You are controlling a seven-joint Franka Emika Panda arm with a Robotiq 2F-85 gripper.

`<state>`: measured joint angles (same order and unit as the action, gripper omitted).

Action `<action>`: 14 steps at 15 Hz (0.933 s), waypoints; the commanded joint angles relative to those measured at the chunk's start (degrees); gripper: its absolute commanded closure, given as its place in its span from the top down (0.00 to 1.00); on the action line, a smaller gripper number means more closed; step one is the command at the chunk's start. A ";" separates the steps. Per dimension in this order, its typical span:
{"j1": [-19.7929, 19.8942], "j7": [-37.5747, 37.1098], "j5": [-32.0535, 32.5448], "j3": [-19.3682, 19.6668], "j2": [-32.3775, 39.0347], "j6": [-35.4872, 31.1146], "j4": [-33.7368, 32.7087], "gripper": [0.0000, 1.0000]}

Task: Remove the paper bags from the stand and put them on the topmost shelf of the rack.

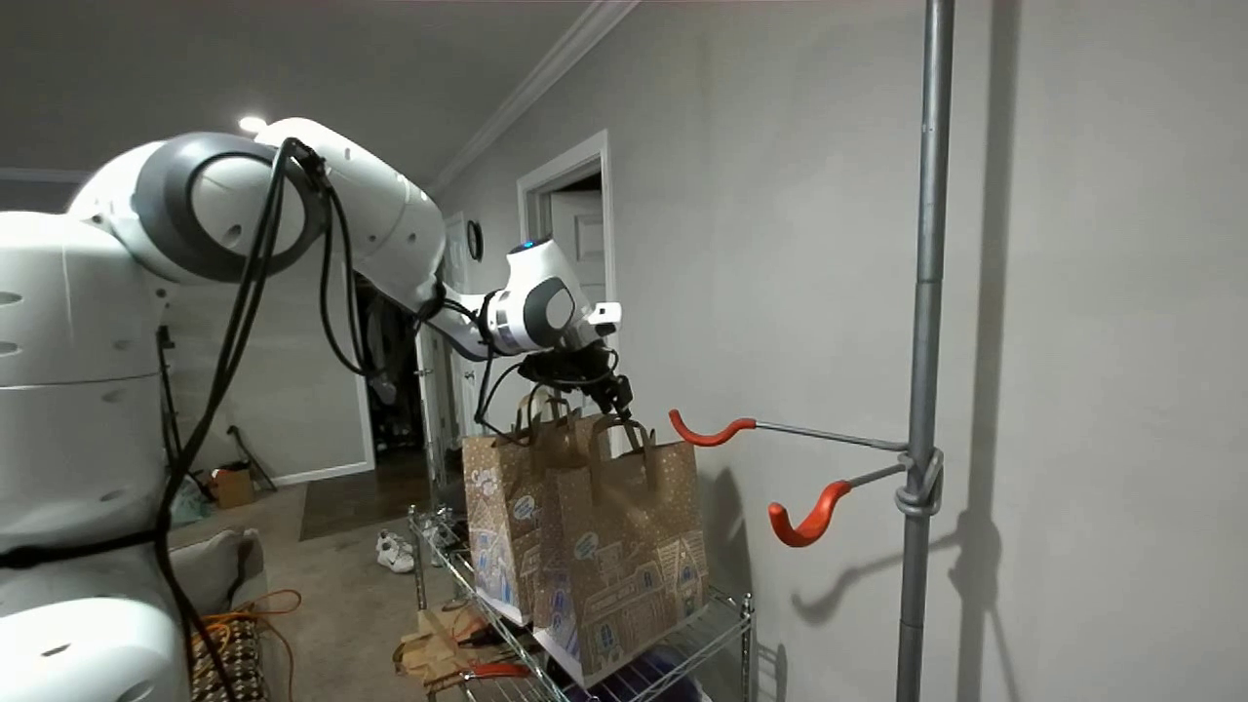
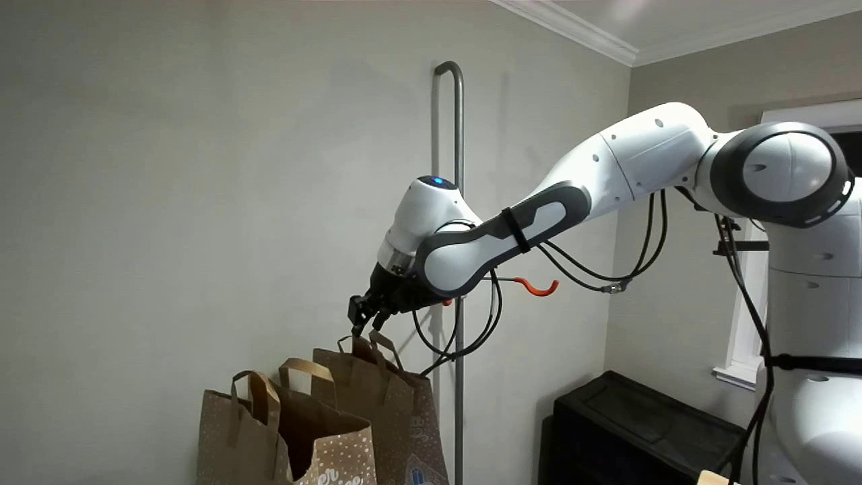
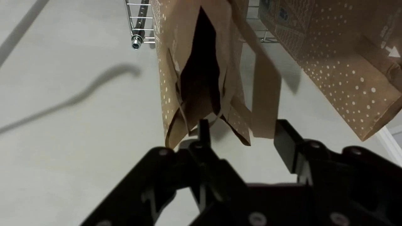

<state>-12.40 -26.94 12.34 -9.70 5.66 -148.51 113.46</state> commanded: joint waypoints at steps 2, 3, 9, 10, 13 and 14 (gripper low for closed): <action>-0.11 3.69 -1.40 0.18 -0.94 2.25 -0.01 0.92; -0.15 3.46 -0.86 0.28 -1.40 2.92 0.13 0.98; 0.71 3.57 2.42 0.60 -8.29 8.39 2.75 1.00; 1.07 4.79 1.59 0.54 -9.76 8.90 3.40 1.00; 2.12 7.07 1.21 0.73 -13.40 10.59 4.83 1.00; 2.55 7.60 1.16 0.76 -14.45 10.40 5.40 1.00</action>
<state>-11.35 -22.55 14.06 -8.91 -3.90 -138.87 115.12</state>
